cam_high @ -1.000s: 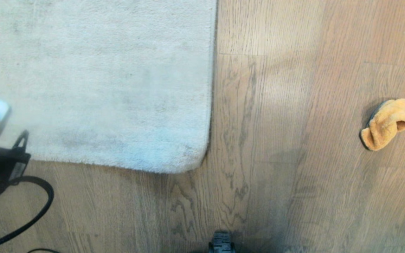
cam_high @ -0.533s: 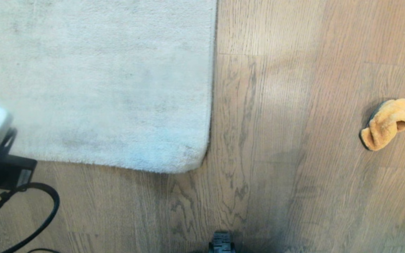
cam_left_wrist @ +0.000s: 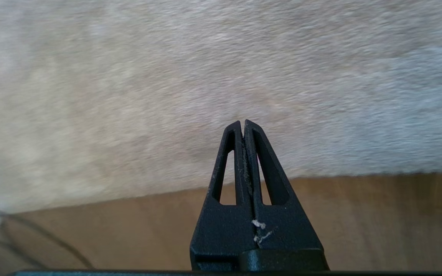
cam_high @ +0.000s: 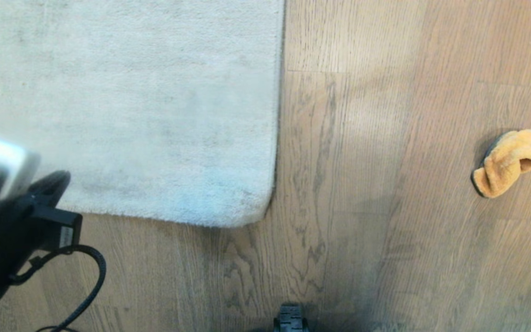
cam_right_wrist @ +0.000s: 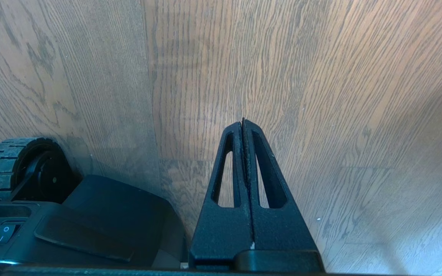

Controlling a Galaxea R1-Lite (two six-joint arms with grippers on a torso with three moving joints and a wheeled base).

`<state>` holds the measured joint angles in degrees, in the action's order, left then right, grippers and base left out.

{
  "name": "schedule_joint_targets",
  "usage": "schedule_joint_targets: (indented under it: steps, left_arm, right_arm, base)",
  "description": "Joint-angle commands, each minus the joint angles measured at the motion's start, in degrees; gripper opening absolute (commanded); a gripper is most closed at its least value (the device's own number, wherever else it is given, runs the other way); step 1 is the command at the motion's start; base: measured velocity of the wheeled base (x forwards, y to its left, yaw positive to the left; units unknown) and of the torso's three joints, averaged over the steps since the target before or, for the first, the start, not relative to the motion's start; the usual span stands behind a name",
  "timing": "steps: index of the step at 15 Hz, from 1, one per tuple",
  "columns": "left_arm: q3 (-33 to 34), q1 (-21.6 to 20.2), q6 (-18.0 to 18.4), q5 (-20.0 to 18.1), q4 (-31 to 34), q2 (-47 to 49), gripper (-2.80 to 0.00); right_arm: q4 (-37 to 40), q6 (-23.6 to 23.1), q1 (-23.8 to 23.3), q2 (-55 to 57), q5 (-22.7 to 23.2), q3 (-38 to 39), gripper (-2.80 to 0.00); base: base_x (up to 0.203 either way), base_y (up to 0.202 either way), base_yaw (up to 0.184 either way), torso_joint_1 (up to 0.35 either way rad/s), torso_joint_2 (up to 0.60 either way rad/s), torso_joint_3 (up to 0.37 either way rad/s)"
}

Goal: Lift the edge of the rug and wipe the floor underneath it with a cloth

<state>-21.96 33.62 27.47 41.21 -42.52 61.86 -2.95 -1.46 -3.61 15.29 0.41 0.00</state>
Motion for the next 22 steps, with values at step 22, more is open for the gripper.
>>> schedule_joint_targets:
  steps: [22]
  left_arm:
    - [0.7,-1.9,-10.0,-31.7,-13.4,38.3,-2.8]
  right_arm:
    - [0.0,0.0,0.0,0.1,0.0,0.0,-2.8]
  base:
    - [0.0,0.0,0.0,0.0,0.0,0.0]
